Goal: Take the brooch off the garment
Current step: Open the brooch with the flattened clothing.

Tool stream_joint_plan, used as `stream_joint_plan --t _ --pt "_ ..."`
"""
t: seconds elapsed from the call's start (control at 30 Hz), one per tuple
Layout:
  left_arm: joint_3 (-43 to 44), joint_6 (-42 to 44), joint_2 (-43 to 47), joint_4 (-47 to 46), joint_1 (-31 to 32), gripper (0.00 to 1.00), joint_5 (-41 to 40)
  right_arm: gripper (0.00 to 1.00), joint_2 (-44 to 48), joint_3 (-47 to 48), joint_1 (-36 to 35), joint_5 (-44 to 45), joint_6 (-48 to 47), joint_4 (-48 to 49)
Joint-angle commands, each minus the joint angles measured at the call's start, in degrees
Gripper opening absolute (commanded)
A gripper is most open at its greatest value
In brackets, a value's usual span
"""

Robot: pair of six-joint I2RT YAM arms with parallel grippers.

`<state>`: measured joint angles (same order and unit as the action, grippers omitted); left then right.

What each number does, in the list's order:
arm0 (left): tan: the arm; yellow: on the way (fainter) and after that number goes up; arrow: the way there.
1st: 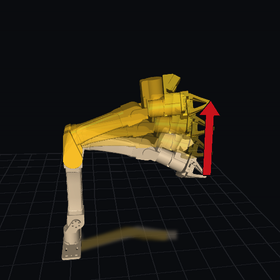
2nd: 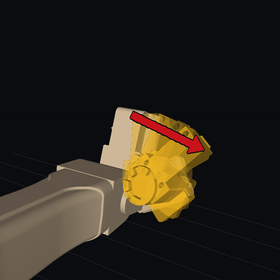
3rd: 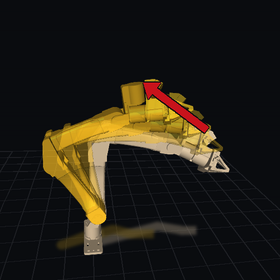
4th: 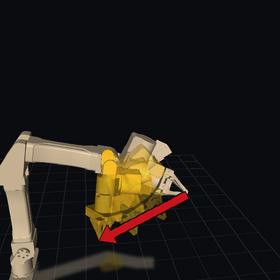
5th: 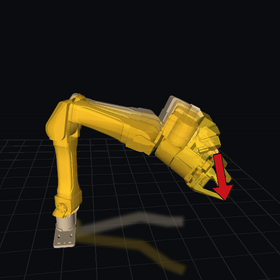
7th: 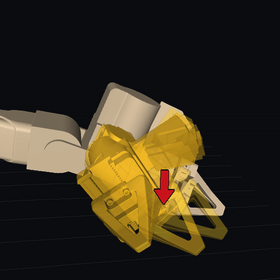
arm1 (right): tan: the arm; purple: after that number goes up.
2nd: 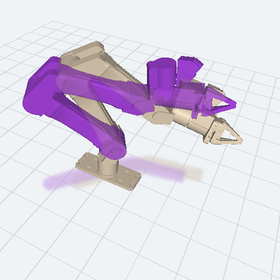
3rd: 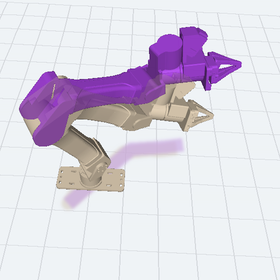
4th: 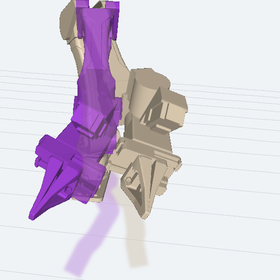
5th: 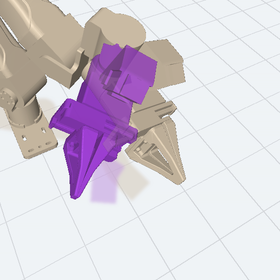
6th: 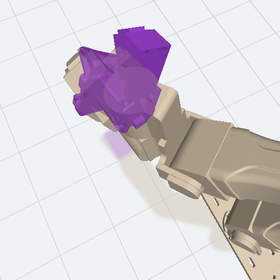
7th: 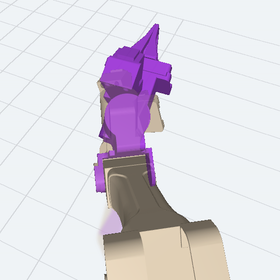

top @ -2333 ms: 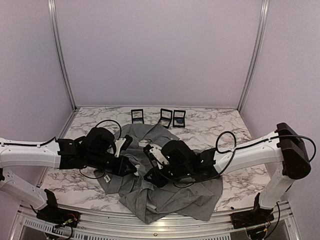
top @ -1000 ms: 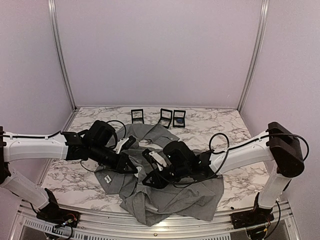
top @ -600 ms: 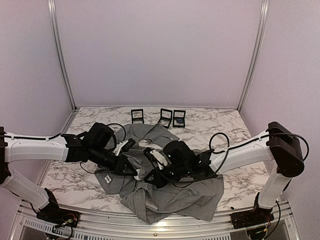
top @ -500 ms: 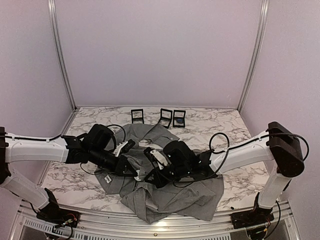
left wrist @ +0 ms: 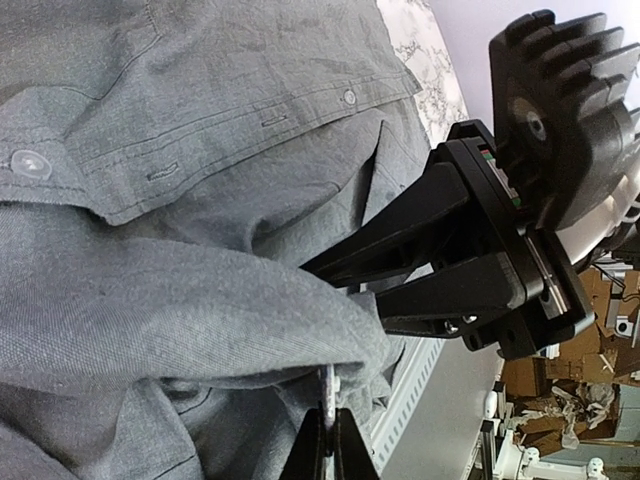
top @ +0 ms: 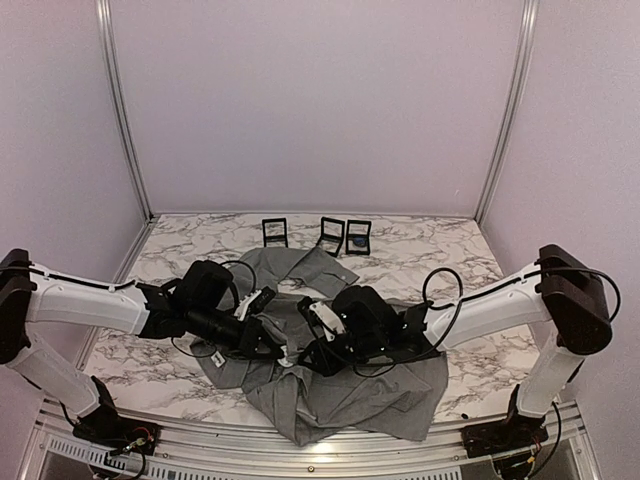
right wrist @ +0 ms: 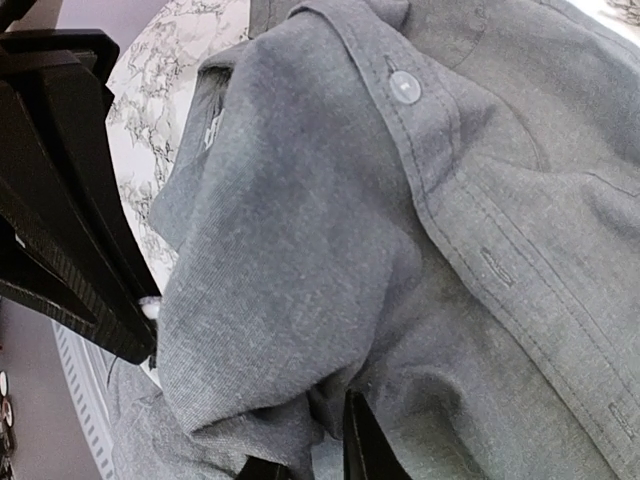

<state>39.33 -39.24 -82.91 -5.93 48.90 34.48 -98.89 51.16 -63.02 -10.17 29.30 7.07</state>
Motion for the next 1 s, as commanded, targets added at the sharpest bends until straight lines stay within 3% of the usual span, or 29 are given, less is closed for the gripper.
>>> stream_joint_plan --t 0.0,0.5,0.73,0.97 --pt "-0.7 -3.0 -2.0 -5.6 0.9 0.0 3.8 0.19 3.3 -1.3 0.9 2.4 0.6 1.9" --pt "0.8 -2.8 -4.5 -5.8 0.9 0.0 4.9 0.54 10.2 -4.8 1.0 -2.4 1.5 2.7" --pt "1.6 -2.0 -4.3 -4.7 0.9 0.0 5.8 0.58 6.5 -5.4 1.6 -7.0 4.0 7.8" --pt "1.8 -1.6 -3.8 -4.5 0.8 0.0 6.5 0.55 3.2 -7.1 2.0 -9.8 7.1 13.6"
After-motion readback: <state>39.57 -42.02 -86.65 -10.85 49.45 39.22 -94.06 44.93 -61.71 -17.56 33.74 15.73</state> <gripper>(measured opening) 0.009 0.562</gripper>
